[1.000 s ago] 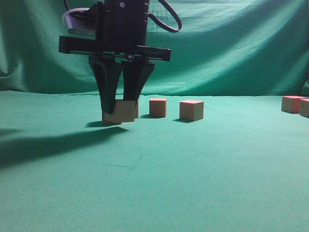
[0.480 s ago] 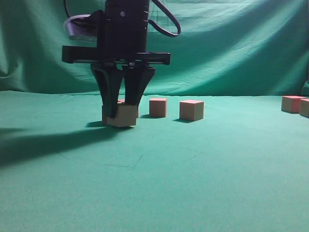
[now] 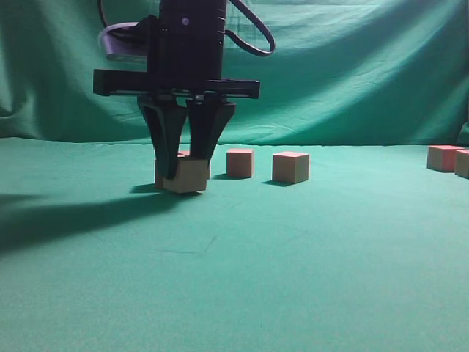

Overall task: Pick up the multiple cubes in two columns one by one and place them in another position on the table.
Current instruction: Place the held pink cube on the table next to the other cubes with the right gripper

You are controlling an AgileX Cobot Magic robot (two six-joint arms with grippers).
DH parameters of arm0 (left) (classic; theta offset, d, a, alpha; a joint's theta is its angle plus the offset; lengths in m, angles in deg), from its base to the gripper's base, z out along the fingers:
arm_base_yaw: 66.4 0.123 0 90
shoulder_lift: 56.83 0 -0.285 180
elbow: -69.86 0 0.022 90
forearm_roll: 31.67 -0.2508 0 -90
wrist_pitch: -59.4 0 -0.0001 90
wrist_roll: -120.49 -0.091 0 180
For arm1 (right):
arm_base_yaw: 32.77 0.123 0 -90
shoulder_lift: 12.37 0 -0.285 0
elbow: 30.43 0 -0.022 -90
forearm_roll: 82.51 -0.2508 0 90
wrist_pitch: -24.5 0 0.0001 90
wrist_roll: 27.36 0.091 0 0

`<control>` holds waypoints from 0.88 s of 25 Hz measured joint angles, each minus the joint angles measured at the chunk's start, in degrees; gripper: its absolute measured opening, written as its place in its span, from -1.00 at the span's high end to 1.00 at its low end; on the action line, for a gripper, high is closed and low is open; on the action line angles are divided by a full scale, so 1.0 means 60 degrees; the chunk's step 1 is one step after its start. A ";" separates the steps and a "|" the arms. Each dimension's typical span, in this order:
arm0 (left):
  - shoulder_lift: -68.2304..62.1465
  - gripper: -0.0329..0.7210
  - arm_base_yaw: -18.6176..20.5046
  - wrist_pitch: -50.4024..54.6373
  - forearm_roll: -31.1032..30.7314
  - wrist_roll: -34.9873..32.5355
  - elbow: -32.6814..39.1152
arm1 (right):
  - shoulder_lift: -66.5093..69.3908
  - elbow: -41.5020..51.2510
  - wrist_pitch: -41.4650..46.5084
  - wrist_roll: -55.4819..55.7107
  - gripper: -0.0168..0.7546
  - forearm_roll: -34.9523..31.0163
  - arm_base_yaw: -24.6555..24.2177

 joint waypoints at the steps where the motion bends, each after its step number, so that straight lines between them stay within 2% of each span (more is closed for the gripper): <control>1: 0.0000 0.91 0.0000 0.0000 0.0000 0.0000 0.0000 | 0.0000 0.0000 0.0000 0.0022 0.25 0.0000 0.0000; 22: 0.0000 0.91 0.0000 0.0000 0.0000 0.0000 0.0000 | 0.0000 0.0000 0.0017 0.0168 0.25 0.0000 0.0000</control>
